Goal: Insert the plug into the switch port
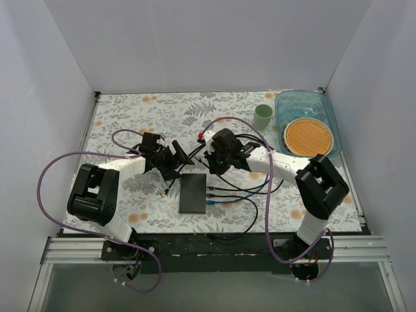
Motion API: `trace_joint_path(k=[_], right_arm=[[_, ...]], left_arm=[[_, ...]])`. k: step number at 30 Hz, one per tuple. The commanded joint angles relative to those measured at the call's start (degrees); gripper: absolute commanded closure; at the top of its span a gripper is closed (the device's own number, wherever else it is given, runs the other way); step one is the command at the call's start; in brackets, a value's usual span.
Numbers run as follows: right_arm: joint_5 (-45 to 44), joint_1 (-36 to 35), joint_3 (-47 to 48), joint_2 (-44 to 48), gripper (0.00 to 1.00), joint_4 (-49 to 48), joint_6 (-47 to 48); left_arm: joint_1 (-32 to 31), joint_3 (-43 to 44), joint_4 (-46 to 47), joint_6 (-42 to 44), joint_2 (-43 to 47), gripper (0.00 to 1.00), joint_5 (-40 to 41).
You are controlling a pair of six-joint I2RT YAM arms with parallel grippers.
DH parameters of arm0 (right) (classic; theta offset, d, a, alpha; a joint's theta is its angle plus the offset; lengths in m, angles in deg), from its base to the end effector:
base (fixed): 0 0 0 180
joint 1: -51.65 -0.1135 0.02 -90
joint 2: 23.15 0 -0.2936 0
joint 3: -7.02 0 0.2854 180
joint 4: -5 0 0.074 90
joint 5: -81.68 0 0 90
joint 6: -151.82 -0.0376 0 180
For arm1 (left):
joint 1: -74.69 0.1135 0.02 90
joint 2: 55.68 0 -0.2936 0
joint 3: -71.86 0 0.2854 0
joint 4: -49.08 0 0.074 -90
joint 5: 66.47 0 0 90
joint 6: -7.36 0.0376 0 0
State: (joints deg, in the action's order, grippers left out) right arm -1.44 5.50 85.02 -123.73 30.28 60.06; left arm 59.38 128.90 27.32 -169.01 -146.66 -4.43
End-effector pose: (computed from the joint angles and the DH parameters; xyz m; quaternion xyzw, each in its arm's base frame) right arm 0.2823 0.3003 0.2100 -0.3718 0.8543 0.1969 0.3052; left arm 0.3061 -0.1021 0.1591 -0.4809 0.7960 -0.3676 0.0017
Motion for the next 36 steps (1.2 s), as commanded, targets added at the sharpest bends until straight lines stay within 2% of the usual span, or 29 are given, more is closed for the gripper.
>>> trace_joint_path(k=[1, 6, 14, 18, 26, 32, 36], right_arm=[[-1.8, 0.3, -1.3, 6.5, 0.99, -2.4, 0.0], [0.0, 0.2, -2.3, 9.1, 0.99, -2.5, 1.5], [0.5, -0.3, -3.1, 11.4, 0.99, -2.4, 3.3], [0.4, -0.8, -2.9, 12.3, 0.99, -2.6, 3.3], [0.6, -1.4, -2.1, 12.9, 0.99, -1.8, 3.7], [0.5, -1.8, -1.9, 13.3, 0.99, -1.5, 3.8], [0.2, -1.9, -1.6, 13.5, 0.99, -1.6, 3.4]], left_arm=[[-0.5, 3.6, 1.2, 0.4, 1.1, 0.16, -0.5], [-0.6, 5.2, 0.8, 0.6, 5.2, 0.14, 1.4], [-0.5, 3.9, 4.8, -1.7, 11.8, 0.17, -1.5], [-0.5, 4.6, 4.4, -1.3, 11.0, 0.24, -2.5], [-2.2, 8.3, 2.2, -0.1, 8.2, 0.3, -2.4], [-3.2, 9.2, 2.2, 0.1, 6.3, 0.48, -2.1], [-4.1, 9.7, 2.4, 0.2, 5.7, 0.53, -2.4]])
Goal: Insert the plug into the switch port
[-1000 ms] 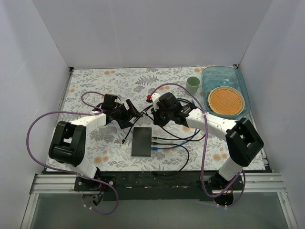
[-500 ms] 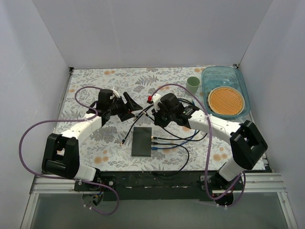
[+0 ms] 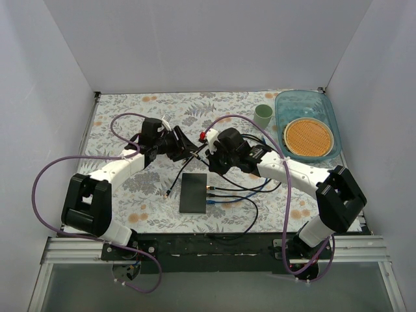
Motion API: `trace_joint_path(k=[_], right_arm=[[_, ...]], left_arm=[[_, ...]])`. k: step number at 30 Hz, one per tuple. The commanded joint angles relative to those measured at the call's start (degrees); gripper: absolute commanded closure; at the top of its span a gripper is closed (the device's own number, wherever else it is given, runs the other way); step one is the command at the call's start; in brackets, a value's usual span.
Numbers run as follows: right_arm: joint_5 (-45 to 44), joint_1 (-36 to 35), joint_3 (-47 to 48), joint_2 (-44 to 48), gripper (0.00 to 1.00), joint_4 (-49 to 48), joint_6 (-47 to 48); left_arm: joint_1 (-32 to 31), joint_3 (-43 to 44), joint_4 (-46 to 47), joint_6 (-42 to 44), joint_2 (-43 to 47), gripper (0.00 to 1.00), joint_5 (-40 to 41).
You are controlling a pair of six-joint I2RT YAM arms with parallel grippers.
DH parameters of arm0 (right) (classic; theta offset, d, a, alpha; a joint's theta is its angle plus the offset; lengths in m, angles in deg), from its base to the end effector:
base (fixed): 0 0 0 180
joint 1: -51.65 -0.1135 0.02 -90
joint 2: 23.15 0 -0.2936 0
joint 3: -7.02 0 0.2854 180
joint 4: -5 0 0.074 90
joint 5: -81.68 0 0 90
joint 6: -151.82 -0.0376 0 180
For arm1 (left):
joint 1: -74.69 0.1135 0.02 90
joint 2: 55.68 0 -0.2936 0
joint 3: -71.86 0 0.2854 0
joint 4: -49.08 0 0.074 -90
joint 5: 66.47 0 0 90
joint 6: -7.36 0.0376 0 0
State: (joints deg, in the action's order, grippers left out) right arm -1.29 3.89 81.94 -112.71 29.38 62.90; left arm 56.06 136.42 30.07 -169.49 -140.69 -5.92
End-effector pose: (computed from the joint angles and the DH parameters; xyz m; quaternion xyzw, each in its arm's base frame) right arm 0.2523 0.2847 0.2649 -0.3965 0.8095 0.2210 0.3725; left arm 0.3203 -0.1275 0.2384 -0.4006 0.7850 -0.4678 0.0670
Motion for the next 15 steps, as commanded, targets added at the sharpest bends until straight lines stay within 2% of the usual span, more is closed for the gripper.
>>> trace_joint_path(k=[1, 5, 13, 15], right_arm=[[0.1, -0.3, 1.6, 2.5, 0.99, -0.7, 0.6], [0.4, -0.3, 2.4, 2.2, 0.99, -0.3, 0.2], [0.4, -0.4, 2.6, 2.4, 0.99, -0.7, 0.0], [0.9, -0.3, 2.9, 2.3, 0.99, -1.0, -0.2]], left_arm=[[-0.9, 2.2, -0.3, 0.7, -0.3, 0.53, -1.0], [-1.1, 2.2, 0.1, 0.7, -0.6, 0.59, -1.1], [-1.8, 2.3, 1.7, 0.1, -0.8, 1.0, -2.3], [-2.1, 2.2, 1.9, 0.1, -0.7, 1.0, -2.4]])
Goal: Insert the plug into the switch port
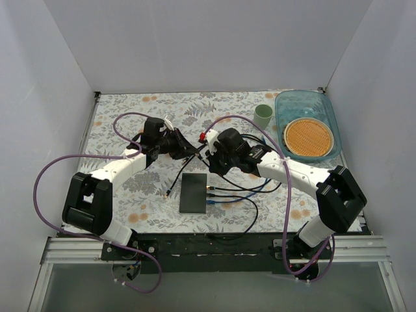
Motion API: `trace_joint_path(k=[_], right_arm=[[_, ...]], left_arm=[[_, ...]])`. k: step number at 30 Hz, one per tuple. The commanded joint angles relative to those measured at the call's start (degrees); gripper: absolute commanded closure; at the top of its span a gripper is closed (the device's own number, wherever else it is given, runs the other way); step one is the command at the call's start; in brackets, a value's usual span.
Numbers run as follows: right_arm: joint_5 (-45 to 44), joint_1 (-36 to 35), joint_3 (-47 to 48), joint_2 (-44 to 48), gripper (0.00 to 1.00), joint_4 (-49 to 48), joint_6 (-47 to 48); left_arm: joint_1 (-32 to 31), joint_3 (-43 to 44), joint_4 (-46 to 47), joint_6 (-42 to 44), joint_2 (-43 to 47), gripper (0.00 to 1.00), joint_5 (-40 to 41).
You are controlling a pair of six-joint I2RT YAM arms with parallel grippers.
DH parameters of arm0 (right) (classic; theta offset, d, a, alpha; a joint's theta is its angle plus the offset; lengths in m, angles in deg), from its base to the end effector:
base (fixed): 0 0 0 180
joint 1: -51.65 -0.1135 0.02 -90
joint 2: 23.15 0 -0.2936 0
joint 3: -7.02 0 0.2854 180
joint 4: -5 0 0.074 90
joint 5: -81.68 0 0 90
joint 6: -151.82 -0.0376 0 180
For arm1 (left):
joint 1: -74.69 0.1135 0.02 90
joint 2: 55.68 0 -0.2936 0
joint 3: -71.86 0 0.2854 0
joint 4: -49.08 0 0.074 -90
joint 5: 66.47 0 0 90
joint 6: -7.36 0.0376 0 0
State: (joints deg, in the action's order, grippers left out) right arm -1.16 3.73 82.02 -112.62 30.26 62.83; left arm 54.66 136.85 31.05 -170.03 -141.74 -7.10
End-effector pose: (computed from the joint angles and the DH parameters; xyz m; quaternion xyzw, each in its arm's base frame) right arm 0.2507 0.2846 0.2646 -0.3983 0.8114 0.2206 0.3664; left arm 0.3210 -0.1374 0.2367 -0.3885 0.7877 -0.4752 0.0531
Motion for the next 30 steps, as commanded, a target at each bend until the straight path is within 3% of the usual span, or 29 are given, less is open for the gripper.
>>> trace_joint_path(k=[1, 2, 3, 6, 9, 15, 30], right_arm=[[0.8, -0.2, 3.2, 2.1, 0.99, -1.9, -0.2], [1.0, -0.2, 3.4, 2.0, 0.96, -2.2, -0.2], [0.9, -0.2, 3.7, 1.8, 0.79, -2.1, -0.6], [0.7, -0.2, 4.7, 2.2, 0.55, -2.6, -2.0], [1.5, 0.0, 4.7, 3.2, 0.45, -4.7, -4.1], [4.5, 0.2, 2.9, 4.2, 0.44, -9.8, -7.3], [5.9, 0.2, 3.3, 3.8, 0.56, -11.9, -7.9]], left_arm=[[-0.7, 1.6, 1.1, 0.6, 0.5, 1.0, -1.0], [-0.7, 1.5, 1.3, 0.8, 0.8, 1.0, -0.8], [-0.7, 1.2, 1.5, 0.9, 1.1, 1.0, -0.7], [-0.7, -0.6, 3.5, 0.9, 3.3, 1.0, -0.3], [-0.7, -4.0, 7.8, -0.3, 6.2, 1.0, 0.4], [-1.0, -8.5, 14.1, -3.2, 11.5, 1.0, 1.2], [-1.5, -8.7, 14.2, -2.6, 13.2, 1.0, 0.6]])
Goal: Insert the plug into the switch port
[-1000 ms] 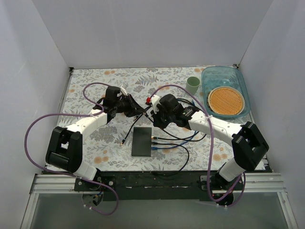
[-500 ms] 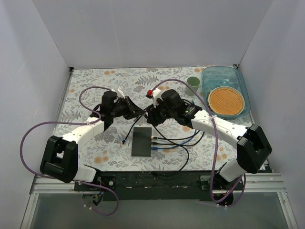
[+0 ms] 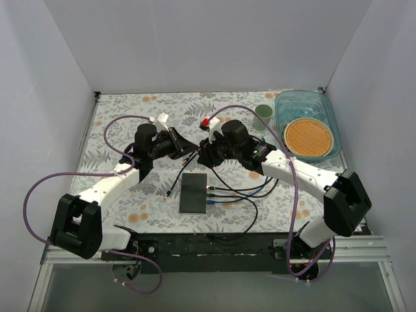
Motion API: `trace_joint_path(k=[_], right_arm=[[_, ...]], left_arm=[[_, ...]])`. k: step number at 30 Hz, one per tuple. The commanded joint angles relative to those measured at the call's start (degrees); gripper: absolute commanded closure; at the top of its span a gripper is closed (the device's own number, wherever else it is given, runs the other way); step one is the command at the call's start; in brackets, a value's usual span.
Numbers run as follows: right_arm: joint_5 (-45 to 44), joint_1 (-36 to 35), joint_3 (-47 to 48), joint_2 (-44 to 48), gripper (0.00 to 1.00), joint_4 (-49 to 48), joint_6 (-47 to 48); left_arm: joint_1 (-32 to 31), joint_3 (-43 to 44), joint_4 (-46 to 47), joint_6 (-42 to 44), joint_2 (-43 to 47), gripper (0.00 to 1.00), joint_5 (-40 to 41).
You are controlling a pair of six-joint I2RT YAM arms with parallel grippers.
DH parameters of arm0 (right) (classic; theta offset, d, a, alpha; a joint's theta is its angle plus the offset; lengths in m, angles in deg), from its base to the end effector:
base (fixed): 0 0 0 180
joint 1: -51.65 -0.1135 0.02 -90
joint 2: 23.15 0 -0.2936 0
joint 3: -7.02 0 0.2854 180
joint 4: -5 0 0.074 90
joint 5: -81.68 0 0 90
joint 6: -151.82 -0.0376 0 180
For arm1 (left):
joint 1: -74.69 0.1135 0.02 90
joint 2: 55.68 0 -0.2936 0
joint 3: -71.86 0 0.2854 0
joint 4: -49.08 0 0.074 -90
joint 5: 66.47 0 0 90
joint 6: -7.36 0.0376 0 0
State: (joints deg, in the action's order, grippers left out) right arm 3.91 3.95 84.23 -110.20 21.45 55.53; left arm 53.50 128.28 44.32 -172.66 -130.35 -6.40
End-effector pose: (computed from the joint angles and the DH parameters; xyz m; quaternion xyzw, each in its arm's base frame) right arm 0.2535 0.2904 0.3089 -0.3512 0.7701 0.3188 0.4265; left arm 0.2837 -0.1301 0.2656 -0.3378 0.7452 -0.5616 0.1235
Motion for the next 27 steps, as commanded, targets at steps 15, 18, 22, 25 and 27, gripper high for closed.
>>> trace_joint_path(k=[15, 18, 22, 25, 27], right_arm=[[-1.5, 0.0, 0.9, 0.8, 0.86, -3.7, -1.4], [-2.0, 0.0, 1.2, 0.2, 0.99, -3.4, -1.9], [-2.8, 0.1, 0.8, 0.0, 0.99, -3.1, -1.9], [-4.5, 0.2, -0.1, 0.7, 0.99, -1.9, -0.8], [-5.8, 0.2, -1.1, 1.3, 0.99, -0.8, 0.3]], left_arm=[[-0.6, 0.0, 0.9, 0.3, 1.6, 1.0, -0.9], [-0.7, 0.0, 0.9, 0.4, 1.7, 1.0, -1.4], [-0.8, -0.5, 0.6, 0.5, 1.8, 0.99, -1.4], [-0.8, -0.1, -1.6, 1.6, 1.8, 0.42, -0.1], [-0.8, 0.4, -3.3, 3.5, 1.8, 0.24, 1.0]])
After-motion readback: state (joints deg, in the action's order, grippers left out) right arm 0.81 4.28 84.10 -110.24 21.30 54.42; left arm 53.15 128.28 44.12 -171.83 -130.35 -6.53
